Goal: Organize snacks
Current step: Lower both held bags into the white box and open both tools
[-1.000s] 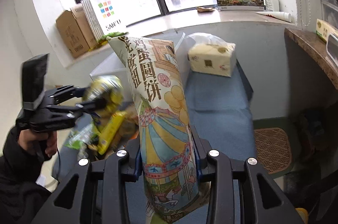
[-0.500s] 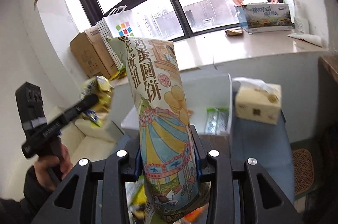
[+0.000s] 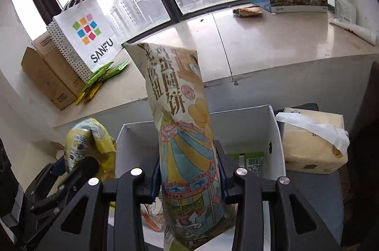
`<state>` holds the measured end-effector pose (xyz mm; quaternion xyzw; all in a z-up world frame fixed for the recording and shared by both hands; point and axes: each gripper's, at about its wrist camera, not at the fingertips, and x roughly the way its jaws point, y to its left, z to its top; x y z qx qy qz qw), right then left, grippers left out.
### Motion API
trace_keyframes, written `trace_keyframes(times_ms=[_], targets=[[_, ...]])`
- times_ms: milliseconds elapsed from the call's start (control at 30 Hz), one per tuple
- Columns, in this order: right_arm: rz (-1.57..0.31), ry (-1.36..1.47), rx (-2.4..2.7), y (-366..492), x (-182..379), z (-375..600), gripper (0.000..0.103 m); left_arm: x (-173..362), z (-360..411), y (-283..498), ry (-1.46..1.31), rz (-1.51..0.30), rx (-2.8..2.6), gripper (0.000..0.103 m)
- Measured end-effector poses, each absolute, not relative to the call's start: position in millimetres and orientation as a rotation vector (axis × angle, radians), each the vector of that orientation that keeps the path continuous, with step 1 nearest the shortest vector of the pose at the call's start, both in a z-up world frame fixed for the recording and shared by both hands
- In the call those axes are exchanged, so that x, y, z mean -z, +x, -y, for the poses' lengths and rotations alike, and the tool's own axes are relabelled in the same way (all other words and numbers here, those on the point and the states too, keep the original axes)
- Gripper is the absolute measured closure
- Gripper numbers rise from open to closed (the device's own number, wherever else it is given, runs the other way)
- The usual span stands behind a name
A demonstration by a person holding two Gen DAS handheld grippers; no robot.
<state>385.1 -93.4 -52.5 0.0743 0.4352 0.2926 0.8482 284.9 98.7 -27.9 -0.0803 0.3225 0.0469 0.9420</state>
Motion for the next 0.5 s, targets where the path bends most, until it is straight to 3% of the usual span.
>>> trace_keyframes(times_ms=[33,67,500], targets=[[-0.927,0.18,-0.609,390.3,55.6,94.0,0.012,32.3,-98.5,287.3,-0.156,-0.671,-0.106,0.0],[-0.921,0.207,-0.595,393.0,57.1,97.2,0.0,35.8,-98.4,286.1,-0.144,-0.669,-0.128,0.0],[-0.781,0.17,-0.666,348.2,27.4,123.6,0.0,27.0,-98.0,237.0,-0.196,-0.661,-0.075,0.0]])
